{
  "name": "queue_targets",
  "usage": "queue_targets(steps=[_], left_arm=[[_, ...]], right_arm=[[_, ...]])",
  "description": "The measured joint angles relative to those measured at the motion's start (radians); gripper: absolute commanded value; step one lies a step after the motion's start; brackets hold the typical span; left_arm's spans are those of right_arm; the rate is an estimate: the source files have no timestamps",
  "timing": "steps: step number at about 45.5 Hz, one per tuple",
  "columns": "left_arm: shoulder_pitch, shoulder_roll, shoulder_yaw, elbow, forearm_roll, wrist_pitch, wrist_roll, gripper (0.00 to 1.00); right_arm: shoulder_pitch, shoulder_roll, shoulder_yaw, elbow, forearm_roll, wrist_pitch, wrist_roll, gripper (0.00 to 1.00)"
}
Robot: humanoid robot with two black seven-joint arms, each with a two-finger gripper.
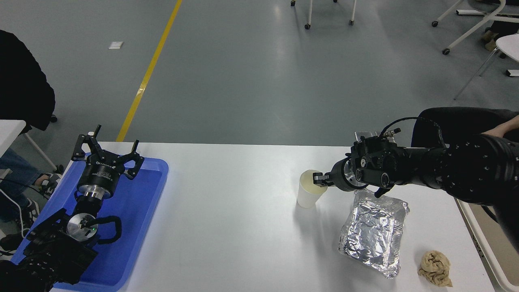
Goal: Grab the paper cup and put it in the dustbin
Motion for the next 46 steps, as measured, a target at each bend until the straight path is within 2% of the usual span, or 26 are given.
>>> queue_targets(steps=[14,22,33,46], left_arm=[[0.000,0.000,0.000,0.000,0.000,0.000,0.000,1.00],[0.000,0.000,0.000,0.000,0.000,0.000,0.000,1.00],[0.000,0.000,0.000,0.000,0.000,0.000,0.000,1.00],[0.001,0.000,0.000,0.000,0.000,0.000,0.000,1.00]], right_arm=[[0.301,-0.007,-0.027,0.242,0.000,0.074,0.006,0.00],[0.524,-0.056,-0.047,0.372,0.001,0.153,0.003,0.00],[0.743,-0.096,-0.083,0.443,0.000,0.264,-0.003,0.00],[0.843,-0.111,-0.128,0.475,-0.002,0.314,-0.006,0.00]])
